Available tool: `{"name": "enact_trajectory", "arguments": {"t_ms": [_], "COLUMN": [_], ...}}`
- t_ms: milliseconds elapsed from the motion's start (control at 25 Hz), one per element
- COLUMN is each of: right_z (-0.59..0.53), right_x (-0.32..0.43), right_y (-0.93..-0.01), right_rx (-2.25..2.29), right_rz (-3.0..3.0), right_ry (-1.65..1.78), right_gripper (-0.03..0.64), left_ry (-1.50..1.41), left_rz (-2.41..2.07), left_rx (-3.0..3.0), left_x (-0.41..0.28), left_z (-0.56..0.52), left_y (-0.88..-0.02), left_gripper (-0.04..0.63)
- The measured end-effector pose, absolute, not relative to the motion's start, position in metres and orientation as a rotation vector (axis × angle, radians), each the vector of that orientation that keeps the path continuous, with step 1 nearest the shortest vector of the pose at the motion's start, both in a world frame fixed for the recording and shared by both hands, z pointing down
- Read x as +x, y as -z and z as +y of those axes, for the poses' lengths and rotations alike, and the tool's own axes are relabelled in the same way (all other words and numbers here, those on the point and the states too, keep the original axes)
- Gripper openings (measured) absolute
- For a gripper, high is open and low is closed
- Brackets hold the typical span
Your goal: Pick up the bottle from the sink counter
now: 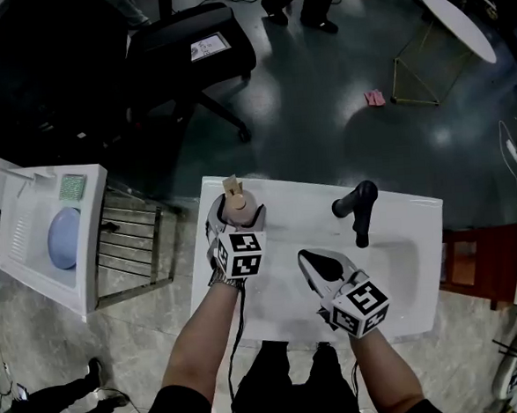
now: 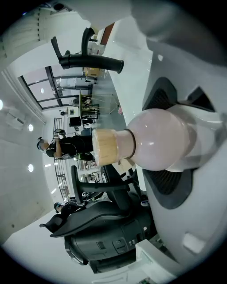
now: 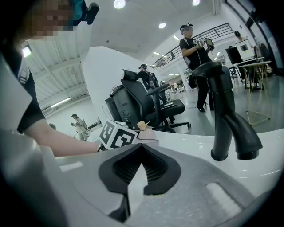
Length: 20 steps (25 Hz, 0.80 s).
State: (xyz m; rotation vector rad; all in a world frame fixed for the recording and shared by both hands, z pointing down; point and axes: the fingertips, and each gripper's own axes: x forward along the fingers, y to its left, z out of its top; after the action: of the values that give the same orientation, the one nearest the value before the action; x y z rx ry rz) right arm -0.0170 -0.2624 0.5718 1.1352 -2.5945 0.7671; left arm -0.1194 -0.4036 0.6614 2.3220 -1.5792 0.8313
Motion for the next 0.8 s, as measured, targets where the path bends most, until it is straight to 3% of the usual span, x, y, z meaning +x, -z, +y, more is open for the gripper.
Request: {"name": "enact_trajectory", "arguments": {"t_ms": [800], "right_z": [-0.2652], "right_x": [-0.0207], "right_y": [-0.5745], "right_rx": [1.115], "right_rz": [-2.611], "right_ry": [-0.791], "right_gripper": [0.000], "left_ry": [-0.850], "left_rz": [-1.596], "left_rx": [2.308], "left_x": [-0.1166], "left_z": [-0.4048], "left_y": [-0.6632], "left_gripper": [0.405]}}
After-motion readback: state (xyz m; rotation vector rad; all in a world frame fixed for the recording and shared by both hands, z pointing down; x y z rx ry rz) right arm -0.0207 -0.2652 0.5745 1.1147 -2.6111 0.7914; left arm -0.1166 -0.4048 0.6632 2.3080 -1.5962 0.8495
